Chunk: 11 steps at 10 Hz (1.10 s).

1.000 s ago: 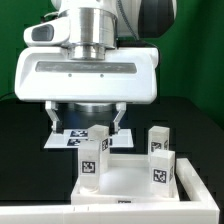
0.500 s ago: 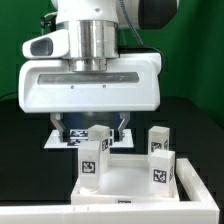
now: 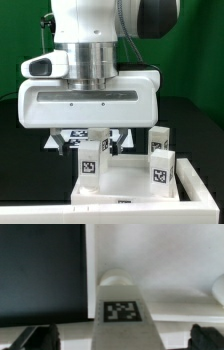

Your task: Assemble square table

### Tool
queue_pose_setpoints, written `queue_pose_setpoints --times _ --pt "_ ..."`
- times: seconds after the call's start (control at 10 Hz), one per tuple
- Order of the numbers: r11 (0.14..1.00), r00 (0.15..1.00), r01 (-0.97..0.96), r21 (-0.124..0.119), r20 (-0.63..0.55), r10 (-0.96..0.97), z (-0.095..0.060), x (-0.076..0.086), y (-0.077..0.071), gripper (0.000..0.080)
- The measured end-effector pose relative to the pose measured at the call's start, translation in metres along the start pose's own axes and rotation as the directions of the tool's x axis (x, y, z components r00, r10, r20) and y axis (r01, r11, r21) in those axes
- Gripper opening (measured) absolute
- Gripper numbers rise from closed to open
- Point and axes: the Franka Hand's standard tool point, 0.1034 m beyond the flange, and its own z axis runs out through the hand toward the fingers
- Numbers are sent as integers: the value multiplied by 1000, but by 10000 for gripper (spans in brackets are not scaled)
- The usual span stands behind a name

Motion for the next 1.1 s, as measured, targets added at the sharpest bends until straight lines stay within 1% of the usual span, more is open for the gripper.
queue_pose_setpoints --times 0.1,0.2,0.3,0.4,0.5,0.7,0.8,0.9,1.0,1.1 --pt "1000 1000 -3 0 1 3 0 0 2 649" --pt "1000 1000 -3 0 -1 3 -1 1 2 526" --pt "1000 1000 -4 0 0 4 0 0 2 378" --pt "1000 1000 -13 1 0 13 0 0 2 378" --pt "1000 1000 -27 1 0 27 0 0 2 286" --pt "1000 1000 -28 1 0 28 0 0 1 286" --pt "994 994 -112 3 -1 112 0 0 1 286" --pt "962 962 -274 7 -4 274 0 0 -1 286" --pt "925 925 -381 8 -3 381 0 0 -4 286" --pt "879 879 -476 12 0 476 1 0 -5 287"
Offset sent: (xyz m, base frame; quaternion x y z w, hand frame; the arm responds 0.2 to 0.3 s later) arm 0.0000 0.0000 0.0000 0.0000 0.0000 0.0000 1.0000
